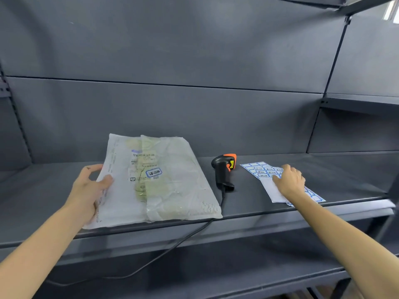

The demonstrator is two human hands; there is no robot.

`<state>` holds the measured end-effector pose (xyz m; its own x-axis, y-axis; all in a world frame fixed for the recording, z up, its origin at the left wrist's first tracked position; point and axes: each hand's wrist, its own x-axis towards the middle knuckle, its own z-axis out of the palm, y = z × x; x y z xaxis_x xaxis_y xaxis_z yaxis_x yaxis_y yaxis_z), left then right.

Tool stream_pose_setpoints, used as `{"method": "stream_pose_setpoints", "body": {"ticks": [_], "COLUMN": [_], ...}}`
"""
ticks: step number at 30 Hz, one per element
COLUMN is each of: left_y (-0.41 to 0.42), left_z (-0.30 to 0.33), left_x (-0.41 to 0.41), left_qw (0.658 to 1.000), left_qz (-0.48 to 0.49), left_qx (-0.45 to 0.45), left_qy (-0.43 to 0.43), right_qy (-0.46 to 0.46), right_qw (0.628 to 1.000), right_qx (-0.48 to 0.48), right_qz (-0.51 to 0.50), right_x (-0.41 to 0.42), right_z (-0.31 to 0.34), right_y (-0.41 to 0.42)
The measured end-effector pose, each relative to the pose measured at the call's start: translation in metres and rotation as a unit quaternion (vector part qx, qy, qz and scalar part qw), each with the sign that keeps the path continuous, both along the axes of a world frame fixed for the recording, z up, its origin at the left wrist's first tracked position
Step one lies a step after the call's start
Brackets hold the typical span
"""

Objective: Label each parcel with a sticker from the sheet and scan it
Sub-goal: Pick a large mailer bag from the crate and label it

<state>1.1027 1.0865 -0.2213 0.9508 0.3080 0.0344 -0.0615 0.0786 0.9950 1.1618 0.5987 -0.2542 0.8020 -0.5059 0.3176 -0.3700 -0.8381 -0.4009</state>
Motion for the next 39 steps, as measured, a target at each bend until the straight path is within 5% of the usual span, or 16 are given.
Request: {"method": "stream_pose_setpoints", "body": {"ticks": [10,27,30,39], "left_y": [-0.064,-0.309,-0.342,-0.394], "left_z": [0.029,-0.012,-0.032,-0.123], "left_x": [-0.009,-0.070,-0.090,-0.138], "left_qw": [0.987,0.933,0.924,0.910], "left_qz": [-0.029,-0.323,-0.353,-0.395], "left_qx": [-0.122,-0.150,-0.142,-0.091], "left_qy": [-0.102,-0.051,-0.020,0.089], "right_qy": [-0.032,-0.048,-0.077,-0.091], "right_qw": [0.997,0.970,0.939,0.739], "right_qx": [-0.029,0.185,0.290,0.654], "right_qz": [0.067,-0.153,-0.170,-0.137], "right_x": [-0.034,-0.246,-0.282,-0.351], "right_z": [0.033,0.005,-0.016,-0.126], "right_y": [0.002,-0.171,-0.184,-0.179]}}
